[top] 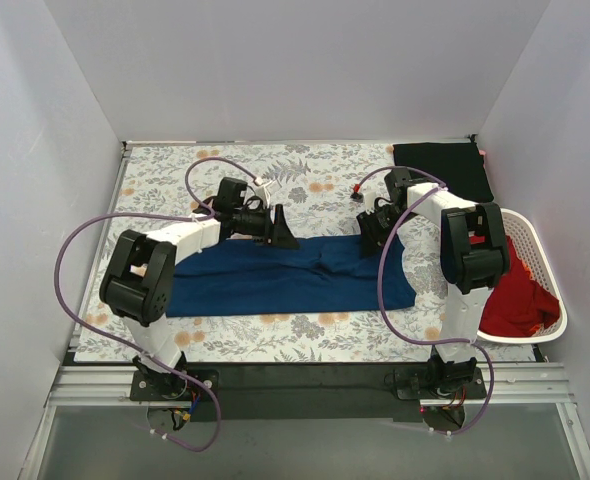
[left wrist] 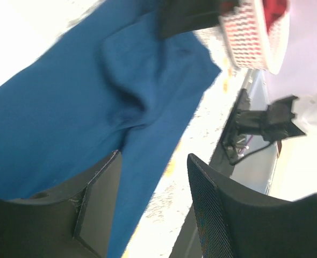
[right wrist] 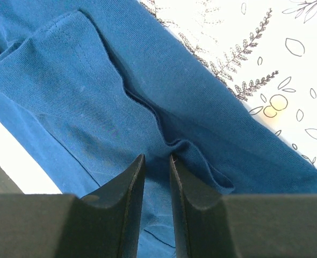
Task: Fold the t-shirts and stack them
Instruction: Fold the tshirt
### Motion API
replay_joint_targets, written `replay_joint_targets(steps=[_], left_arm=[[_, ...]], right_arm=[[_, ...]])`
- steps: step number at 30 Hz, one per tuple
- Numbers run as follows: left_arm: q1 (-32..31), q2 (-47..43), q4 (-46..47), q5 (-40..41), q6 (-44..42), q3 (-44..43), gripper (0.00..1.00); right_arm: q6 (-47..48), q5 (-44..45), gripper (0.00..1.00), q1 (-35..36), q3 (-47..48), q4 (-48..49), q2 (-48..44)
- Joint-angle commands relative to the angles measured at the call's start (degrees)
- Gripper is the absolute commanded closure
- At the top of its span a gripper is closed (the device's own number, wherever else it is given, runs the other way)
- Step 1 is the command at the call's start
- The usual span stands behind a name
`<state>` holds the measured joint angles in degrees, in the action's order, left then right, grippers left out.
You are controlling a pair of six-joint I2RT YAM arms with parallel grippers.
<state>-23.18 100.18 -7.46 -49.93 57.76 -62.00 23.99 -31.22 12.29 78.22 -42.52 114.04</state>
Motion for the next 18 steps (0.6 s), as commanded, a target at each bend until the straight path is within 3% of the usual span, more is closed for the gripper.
replay_joint_targets(steps=[1, 13, 18], left_arm=[[1.03, 2.81, -2.20, 0.01, -0.72, 1.35, 0.50], [3.66, 4.32, -2.91, -0.08, 0.95, 10.49, 0.52], [4.37, 0.64, -7.55, -1.22, -3.34, 8.13, 0.52]], right_arm=[[0.97, -0.07, 0.69, 0.10, -0.08, 0.25, -1.98], [2.82, 4.49, 0.70, 0.80, 2.38, 0.60, 3.55], [3.08, 8.01, 0.71, 0.71, 8.69, 1.39, 7.77]])
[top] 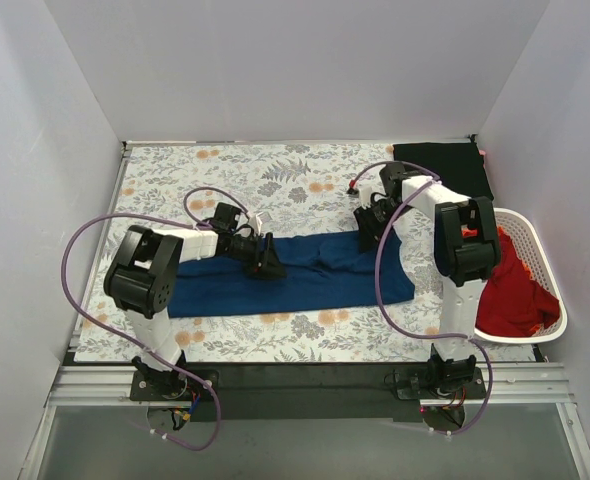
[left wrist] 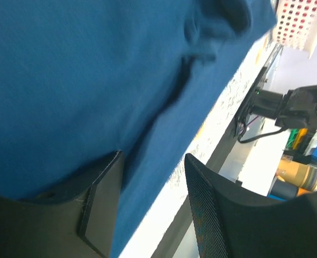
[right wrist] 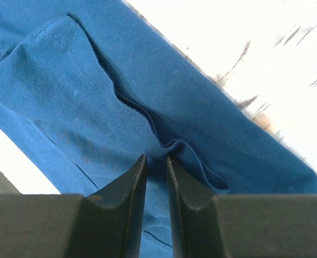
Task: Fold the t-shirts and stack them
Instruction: Fold the tshirt
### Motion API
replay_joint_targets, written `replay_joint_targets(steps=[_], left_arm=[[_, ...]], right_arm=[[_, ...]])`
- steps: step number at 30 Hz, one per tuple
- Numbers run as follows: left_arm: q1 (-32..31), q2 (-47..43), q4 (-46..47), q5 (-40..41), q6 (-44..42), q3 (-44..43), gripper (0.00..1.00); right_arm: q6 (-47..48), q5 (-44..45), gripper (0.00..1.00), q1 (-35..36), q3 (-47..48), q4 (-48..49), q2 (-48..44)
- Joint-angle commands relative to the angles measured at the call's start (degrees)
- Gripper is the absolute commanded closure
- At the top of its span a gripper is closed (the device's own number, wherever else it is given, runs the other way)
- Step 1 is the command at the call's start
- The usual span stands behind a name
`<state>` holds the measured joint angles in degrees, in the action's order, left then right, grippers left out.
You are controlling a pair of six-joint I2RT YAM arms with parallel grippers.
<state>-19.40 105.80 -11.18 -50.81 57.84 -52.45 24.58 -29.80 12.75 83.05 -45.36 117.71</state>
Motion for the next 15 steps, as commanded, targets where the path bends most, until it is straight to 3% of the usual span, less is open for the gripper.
replay_joint_targets(steps=[1, 4, 8, 9, 12, 15], left_arm=[[0.50, -6.03, -5.33, -0.35, -4.31, -2.04, 0.52], [0.50, -10.25, -6.40, 0.35, -7.12, -5.55, 0.50], [-2.12, -9.92, -7.45, 7.02, -13.53, -12.75, 0.49], [-3.09, -7.56, -7.54, 11.47, -15.20, -16.34, 0.49], [-6.26, -2.81, -7.37, 15.10, -21.53, -21.98, 0.49], [-8.37, 4.14, -5.87, 15.21, -24.53, -29.98, 0.50]], right_arm=[[2.41, 6.77, 0.71, 0.25, 5.44, 4.23, 4.89], [2.32, 5.64, 0.71, 0.43, 13.70, 3.97, 8.58], [2.49, 3.35, 0.68, 0.52, 21.71, 3.70, 10.70], [2.67, 2.74, 0.66, 0.52, 22.42, 3.96, 9.91], [1.18, 0.46, 0.62, -0.36, 22.78, 3.97, 4.56], [-1.28, -0.87, 0.62, -1.59, 20.50, 4.06, -1.85]])
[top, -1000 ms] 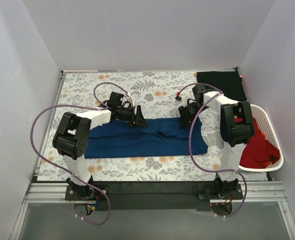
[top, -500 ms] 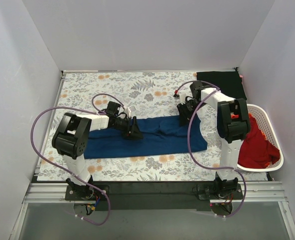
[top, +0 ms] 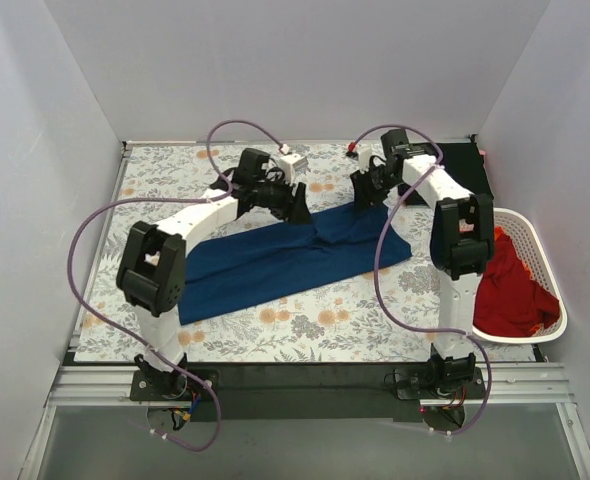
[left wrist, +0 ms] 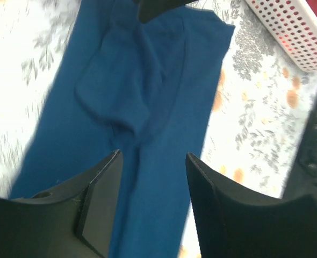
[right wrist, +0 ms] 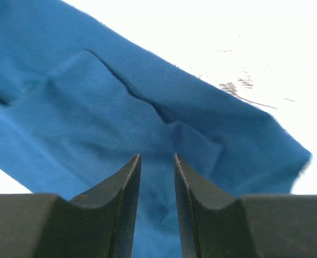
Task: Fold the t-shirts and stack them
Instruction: Fold the tshirt
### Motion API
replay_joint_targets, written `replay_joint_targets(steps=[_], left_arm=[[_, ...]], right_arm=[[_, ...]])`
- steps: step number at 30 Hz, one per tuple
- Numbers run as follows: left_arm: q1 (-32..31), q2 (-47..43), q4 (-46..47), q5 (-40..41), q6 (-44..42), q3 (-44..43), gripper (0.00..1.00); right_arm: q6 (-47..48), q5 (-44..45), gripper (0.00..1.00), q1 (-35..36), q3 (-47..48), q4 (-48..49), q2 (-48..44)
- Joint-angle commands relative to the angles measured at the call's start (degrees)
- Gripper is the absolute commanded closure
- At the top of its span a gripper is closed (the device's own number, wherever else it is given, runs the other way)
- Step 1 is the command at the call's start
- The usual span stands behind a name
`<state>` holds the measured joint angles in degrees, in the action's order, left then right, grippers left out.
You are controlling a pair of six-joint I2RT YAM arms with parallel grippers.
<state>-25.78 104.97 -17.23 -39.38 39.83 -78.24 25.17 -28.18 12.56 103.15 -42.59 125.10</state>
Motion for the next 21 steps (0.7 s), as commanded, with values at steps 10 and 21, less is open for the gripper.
replay_joint_targets(steps=[10, 21], left_arm=[[-6.03, 20.53, 1.94, 2.36, -9.68, -16.60, 0.67], [-3.49, 31.78, -6.84, 19.06, -9.43, -23.00, 0.69]], right_arm=[[-3.90, -0.82, 0.77, -3.94, -15.60, 0.93, -20.59], [-3.37, 1.90, 0.77, -6.49, -19.57, 0.84, -21.48]])
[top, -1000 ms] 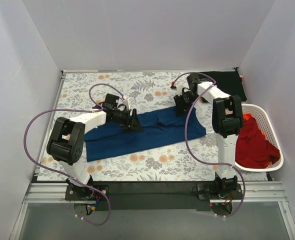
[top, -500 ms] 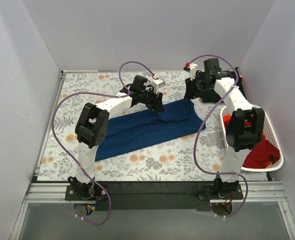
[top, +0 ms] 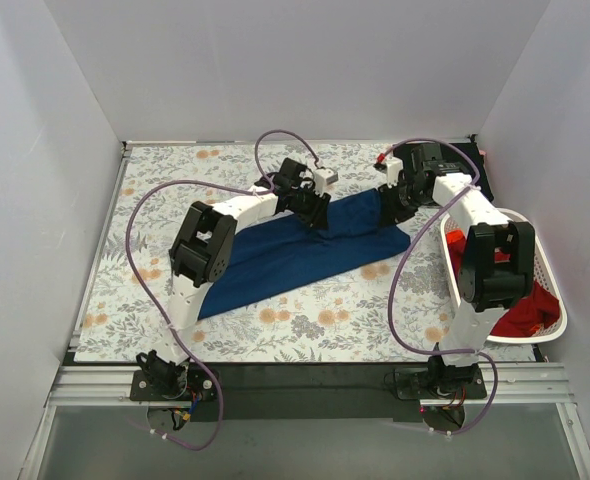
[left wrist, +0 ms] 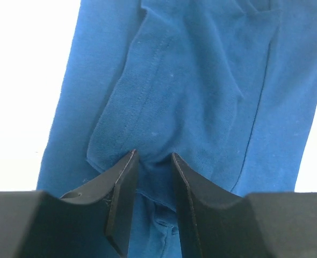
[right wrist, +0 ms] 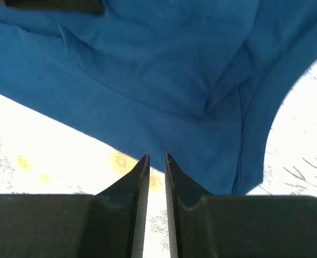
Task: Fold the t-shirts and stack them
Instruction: Fold the tshirt
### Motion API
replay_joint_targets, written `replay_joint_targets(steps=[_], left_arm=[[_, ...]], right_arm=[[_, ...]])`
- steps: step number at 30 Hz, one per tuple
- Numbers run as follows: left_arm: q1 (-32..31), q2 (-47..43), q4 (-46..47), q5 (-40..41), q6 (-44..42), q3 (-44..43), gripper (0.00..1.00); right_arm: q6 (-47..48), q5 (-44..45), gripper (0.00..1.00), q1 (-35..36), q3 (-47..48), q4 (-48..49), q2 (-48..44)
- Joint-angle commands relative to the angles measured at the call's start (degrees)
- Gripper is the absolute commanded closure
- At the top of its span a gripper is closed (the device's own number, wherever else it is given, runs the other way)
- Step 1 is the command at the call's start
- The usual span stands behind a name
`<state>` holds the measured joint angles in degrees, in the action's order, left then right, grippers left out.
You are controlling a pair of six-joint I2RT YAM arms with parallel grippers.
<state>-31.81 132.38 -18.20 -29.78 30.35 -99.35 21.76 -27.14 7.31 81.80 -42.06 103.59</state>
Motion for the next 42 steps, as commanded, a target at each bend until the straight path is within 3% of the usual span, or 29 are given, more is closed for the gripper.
replay_joint_targets(steps=[1, 7, 11, 17, 22, 28, 29, 33, 42], left_arm=[[3.24, 6.38, -7.80, 10.43, 0.76, -4.60, 0.69], [10.53, 13.60, -14.40, 18.34, 7.96, -15.94, 0.74], [14.05, 16.51, -17.75, 16.79, 9.12, -23.86, 0.73], [14.06, 3.69, -11.34, 10.19, 5.60, -16.67, 0.48], [14.67, -4.39, -19.32, 11.14, -2.20, -17.90, 0.43], [15.99, -13.27, -28.91, 14.22, -8.63, -4.49, 0.41], [16.17, -16.07, -29.44, 14.66, -9.77, -2.45, 0.34], [16.43, -21.36, -33.82, 16.60, -11.71, 7.04, 0.34], [16.87, -28.22, -33.14, 20.11, -12.68, 22.95, 0.31]], right_arm=[[0.13, 0.94, 0.76, -1.77, 2.65, 0.32, 0.21], [1.36, 1.65, 0.76, -2.48, 5.65, -0.65, 2.75], [1.71, 1.65, 0.75, -2.39, 6.88, -1.18, 4.16], [1.71, 0.86, 0.75, -2.48, 7.59, -1.44, 4.69], [1.80, 0.59, 0.74, -2.48, 6.36, -1.71, 3.73], [2.06, 0.77, 0.74, -2.39, 4.25, -1.71, 1.36], [2.06, 0.77, 0.74, -2.39, 3.55, -1.71, 1.09], [2.15, 1.03, 0.74, -2.48, 1.96, -1.79, -0.32], [2.32, 0.77, 0.73, -2.48, -0.67, -1.71, -3.04]])
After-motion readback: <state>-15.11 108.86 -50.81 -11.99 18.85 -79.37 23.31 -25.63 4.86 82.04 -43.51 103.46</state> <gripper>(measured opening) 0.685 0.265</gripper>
